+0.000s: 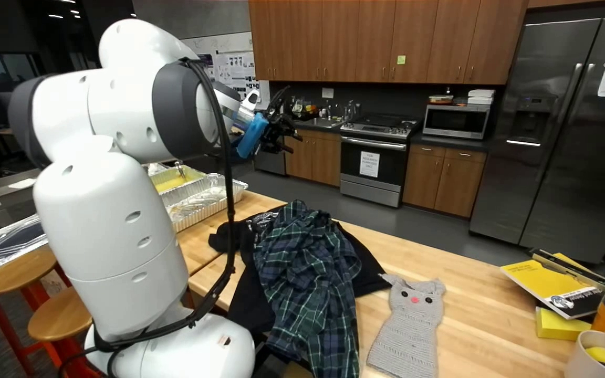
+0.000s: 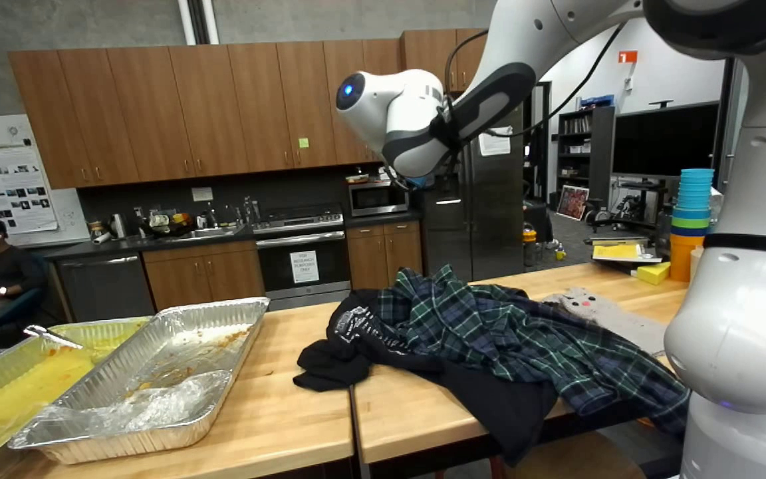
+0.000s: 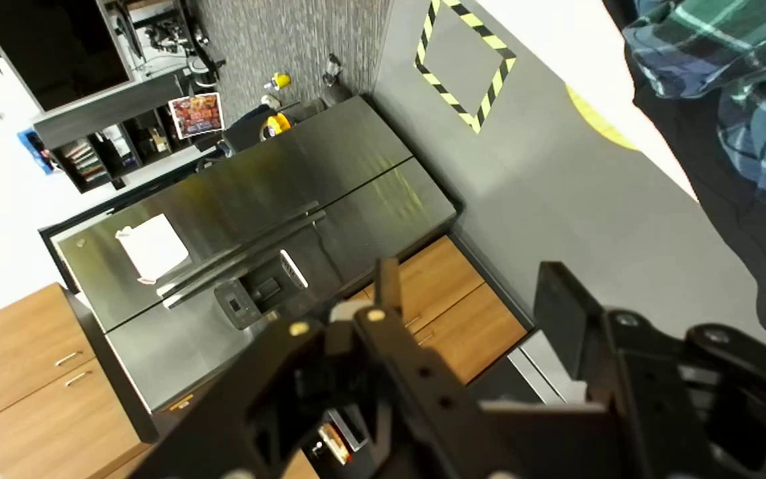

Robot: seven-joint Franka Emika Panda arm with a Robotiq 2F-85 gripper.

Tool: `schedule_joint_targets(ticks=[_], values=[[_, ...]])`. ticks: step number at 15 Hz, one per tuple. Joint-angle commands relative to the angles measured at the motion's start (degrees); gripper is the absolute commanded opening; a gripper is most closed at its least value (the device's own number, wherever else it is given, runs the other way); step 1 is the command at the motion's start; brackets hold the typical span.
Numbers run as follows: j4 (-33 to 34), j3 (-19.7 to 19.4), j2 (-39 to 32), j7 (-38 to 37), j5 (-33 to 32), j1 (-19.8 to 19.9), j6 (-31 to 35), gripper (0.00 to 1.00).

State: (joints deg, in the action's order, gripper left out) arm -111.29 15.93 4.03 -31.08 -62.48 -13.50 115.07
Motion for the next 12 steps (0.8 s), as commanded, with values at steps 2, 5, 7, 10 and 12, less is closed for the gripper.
schedule_joint_targets(ticks=[2, 5, 7, 10, 12], values=[[-10.8, -5.8, 7.0, 0.4, 4.1, 3.8, 10.7, 0.94], [-17.8, -10.4, 9.4, 4.4, 9.5, 6.7, 20.9, 1.0], [-22.5, -13.7, 10.3, 12.0, 14.8, 8.4, 28.8, 1.0], [-28.2, -17.4, 9.6, 26.1, 22.5, 10.4, 34.8, 1.0], [-30.9, -19.5, 8.5, 35.1, 26.9, 11.8, 37.1, 1.0]])
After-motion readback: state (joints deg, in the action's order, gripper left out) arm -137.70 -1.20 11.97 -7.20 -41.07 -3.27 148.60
